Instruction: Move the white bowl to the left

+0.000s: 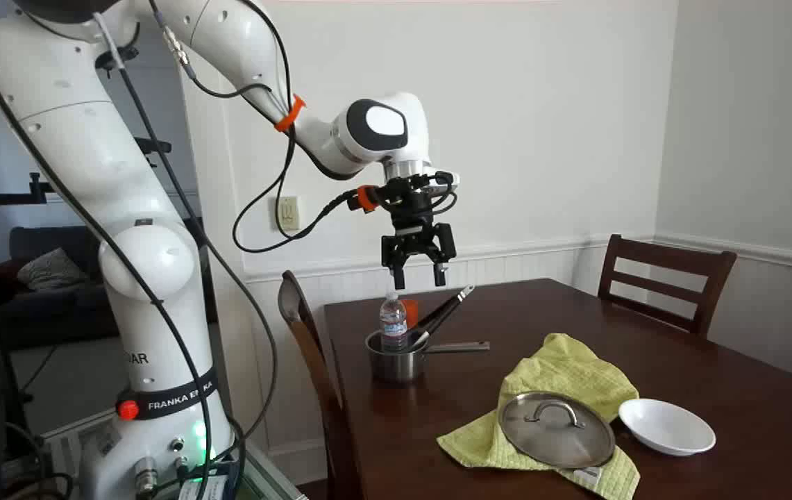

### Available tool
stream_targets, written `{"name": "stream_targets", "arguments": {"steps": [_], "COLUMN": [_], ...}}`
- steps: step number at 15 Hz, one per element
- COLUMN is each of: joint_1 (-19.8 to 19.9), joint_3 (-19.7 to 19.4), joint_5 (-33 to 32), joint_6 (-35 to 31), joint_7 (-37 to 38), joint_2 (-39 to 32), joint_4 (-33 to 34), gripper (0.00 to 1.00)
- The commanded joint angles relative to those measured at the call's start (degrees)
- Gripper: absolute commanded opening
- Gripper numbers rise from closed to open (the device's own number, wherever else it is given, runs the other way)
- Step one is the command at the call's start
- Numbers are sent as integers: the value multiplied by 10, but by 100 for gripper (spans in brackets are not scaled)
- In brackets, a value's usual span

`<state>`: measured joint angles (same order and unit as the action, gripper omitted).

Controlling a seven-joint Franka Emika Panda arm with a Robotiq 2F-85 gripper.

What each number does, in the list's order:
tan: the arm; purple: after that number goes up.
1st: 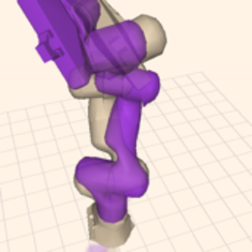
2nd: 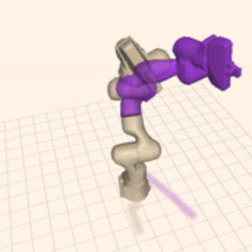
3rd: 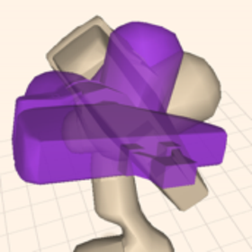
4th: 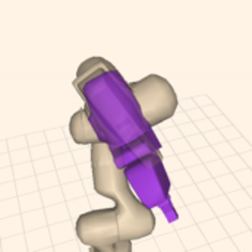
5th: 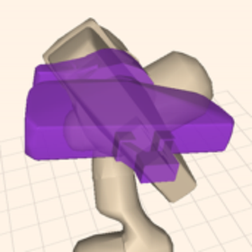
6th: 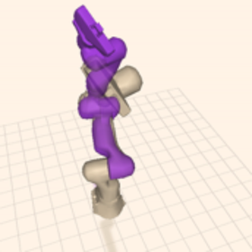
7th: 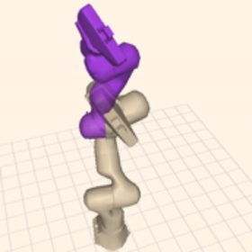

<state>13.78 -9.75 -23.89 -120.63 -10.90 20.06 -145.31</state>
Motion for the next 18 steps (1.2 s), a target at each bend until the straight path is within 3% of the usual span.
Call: {"name": "stream_targets", "arguments": {"steps": [1,2,4,8,12,15,16,18], "joint_1": [-5,4,14,44,74,99,98,104], "joint_3": [-5,-15,-41,-113,-167,-167,-161,-159], "joint_5": [-1,28,52,122,258,368,310,343], "joint_6": [3,-15,-29,-45,-2,63,16,42], "joint_7": [1,46,44,12,-33,-46,-35,-37], "joint_2": [1,-17,-50,-130,-226,-262,-229,-251], "joint_4": [1,18,49,143,271,334,282,314], "gripper": [100,100,100,100,100,100,100,100]}}
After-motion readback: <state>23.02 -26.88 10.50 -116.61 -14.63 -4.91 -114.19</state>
